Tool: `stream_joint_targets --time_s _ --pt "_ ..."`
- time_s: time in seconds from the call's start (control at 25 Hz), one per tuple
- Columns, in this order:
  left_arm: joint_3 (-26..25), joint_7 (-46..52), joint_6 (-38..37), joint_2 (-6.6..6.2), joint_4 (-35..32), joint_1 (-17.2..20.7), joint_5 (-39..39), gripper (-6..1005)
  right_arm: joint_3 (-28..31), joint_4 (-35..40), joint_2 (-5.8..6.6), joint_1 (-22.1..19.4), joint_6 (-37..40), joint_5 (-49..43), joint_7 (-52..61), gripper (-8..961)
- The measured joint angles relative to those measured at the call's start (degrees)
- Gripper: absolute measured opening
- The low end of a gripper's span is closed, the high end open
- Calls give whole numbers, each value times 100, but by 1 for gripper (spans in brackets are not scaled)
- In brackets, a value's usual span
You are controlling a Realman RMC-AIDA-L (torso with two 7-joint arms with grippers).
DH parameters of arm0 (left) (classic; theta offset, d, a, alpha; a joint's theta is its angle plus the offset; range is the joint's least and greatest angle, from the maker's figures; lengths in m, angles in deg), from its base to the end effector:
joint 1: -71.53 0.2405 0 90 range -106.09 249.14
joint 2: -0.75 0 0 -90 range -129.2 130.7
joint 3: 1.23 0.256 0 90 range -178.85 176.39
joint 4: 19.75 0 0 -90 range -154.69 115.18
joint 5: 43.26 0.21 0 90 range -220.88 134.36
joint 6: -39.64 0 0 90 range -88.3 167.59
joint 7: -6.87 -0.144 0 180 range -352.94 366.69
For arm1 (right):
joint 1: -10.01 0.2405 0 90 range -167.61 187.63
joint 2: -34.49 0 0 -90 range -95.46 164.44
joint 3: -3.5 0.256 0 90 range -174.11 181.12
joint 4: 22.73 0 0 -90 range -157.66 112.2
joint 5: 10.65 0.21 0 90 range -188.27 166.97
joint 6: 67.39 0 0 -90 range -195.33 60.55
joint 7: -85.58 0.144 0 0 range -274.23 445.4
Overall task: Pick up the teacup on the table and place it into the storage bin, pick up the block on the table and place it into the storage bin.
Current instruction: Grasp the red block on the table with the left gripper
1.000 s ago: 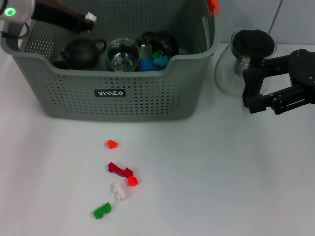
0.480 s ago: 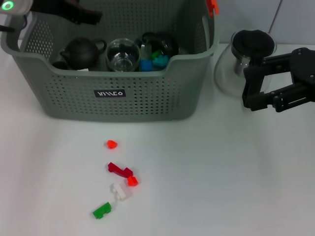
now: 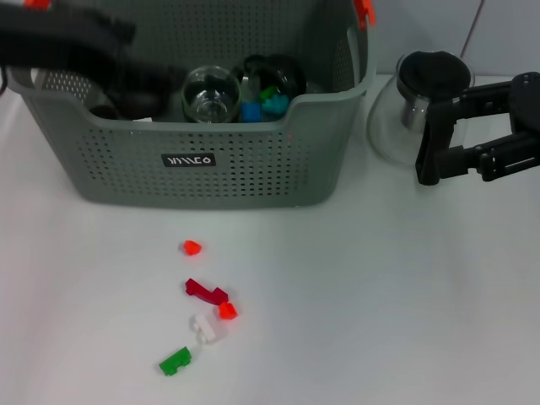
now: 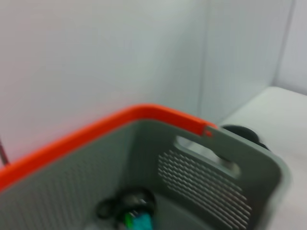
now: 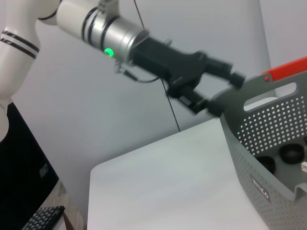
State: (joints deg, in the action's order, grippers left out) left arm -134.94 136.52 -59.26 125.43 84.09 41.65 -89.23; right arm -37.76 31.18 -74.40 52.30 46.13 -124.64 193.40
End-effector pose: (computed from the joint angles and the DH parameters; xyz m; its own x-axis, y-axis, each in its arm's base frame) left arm -0.1433 0.3355 0.1220 0.8776 0.3924 0.2753 0.4793 -0.7140 -0.5104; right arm 0.1682 0.3573 0.1044 0.8664 -0.3515 -0.3548 -0.3390 -0.9356 0.0991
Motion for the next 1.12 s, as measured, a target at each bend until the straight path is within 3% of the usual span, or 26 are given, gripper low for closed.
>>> stream_joint_targets --time_s 0.28,0.44,0.84,1.12 --pt "-520 -216 -907 -6 -97 234 -336 905 60 -30 0 14 5 0 -50 925" --pt "-540 -502 -1147 -6 -417 405 -340 905 88 -38 4 46 -2 0 -101 925" --pt "-504 -1676 56 -61 -2463 538 -287 904 168 -248 8 51 -121 -1 -178 925" --pt "-86 -2176 536 -66 -3049 520 -20 903 197 -264 8 30 -186 -1 -159 924"
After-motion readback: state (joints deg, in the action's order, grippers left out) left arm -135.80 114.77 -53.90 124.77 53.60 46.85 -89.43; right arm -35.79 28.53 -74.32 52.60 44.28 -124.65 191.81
